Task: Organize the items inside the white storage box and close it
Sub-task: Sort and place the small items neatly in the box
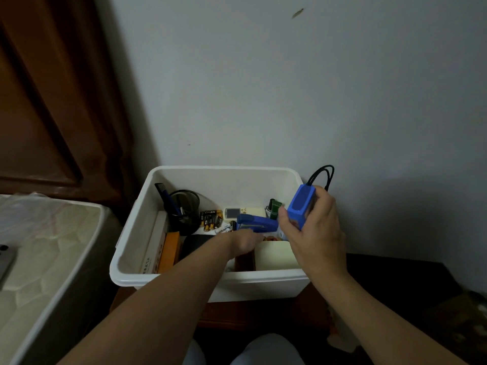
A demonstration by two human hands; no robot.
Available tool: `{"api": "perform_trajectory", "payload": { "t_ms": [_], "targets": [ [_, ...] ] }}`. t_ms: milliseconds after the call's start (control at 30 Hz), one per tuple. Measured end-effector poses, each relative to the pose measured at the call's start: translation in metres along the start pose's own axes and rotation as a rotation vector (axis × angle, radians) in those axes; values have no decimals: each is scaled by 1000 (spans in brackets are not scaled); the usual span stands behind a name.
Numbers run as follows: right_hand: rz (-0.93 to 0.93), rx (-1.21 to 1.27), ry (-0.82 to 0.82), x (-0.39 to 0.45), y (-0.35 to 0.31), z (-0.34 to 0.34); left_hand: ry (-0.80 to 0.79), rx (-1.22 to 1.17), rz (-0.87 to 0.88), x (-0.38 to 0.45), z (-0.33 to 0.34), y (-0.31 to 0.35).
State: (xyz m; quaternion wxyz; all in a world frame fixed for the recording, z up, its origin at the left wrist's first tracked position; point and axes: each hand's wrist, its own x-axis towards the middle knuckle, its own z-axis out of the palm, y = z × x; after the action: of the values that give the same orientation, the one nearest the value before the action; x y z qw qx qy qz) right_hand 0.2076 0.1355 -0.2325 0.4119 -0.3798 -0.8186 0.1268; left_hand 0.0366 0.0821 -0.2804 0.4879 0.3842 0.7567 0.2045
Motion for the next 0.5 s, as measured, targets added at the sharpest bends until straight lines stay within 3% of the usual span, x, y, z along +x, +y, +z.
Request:
{"api": "perform_trajectory", "payload": {
  "t_ms": [167, 367, 500],
  "targets": [
    [-16, -34, -39, 0, -4, -6, 359, 48, 189, -41, -28, 11],
    [-45, -16, -92, 1, -11, -11, 638, 104, 356, -134, -67, -22],
    [-101, 6, -151, 6, -20, -14, 933, 501, 346, -170, -77, -62]
  ]
}}
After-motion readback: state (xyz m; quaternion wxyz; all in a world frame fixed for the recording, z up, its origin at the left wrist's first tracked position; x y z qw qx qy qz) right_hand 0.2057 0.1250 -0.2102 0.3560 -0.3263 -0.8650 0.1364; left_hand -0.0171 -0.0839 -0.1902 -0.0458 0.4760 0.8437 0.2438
